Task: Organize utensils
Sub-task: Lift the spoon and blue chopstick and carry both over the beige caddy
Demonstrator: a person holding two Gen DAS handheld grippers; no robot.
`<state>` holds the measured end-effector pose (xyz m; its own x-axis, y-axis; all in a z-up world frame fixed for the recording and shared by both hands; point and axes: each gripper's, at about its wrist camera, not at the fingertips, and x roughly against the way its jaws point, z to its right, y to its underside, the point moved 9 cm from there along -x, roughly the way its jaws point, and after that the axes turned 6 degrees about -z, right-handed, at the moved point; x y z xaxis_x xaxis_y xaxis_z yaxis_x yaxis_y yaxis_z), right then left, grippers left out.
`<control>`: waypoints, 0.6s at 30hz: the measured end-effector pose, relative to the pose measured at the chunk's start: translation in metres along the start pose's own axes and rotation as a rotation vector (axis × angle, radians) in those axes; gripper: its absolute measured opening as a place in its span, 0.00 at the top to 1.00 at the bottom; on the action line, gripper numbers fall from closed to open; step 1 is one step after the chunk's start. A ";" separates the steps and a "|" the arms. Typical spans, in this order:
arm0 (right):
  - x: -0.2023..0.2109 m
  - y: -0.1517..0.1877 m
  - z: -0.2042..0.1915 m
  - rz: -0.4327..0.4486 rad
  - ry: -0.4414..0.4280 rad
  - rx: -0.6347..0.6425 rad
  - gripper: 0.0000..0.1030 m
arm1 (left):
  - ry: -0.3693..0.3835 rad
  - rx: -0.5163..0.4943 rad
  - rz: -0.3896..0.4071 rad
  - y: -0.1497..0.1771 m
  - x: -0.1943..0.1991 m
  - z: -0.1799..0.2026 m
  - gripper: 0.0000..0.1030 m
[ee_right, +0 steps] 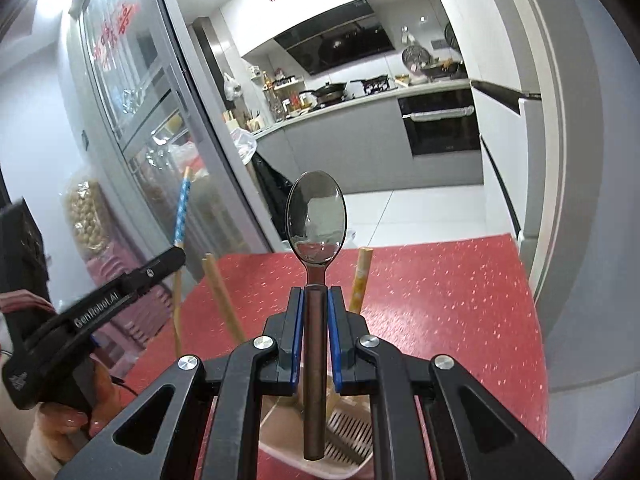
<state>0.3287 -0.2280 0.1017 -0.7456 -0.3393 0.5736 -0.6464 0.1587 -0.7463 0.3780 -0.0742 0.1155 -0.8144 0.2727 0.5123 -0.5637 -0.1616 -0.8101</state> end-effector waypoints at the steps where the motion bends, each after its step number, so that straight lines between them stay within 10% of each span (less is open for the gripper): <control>1: -0.003 0.001 0.000 0.015 0.011 0.010 0.88 | -0.006 0.000 0.015 -0.001 -0.002 0.000 0.68; 18: -0.023 0.028 -0.007 0.142 0.126 0.167 0.88 | -0.078 -0.062 0.226 0.012 -0.010 0.006 0.68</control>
<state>0.3267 -0.2090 0.0706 -0.8480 -0.2050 0.4887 -0.5057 0.0372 -0.8619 0.3788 -0.0842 0.1019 -0.9284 0.1619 0.3346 -0.3584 -0.1511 -0.9213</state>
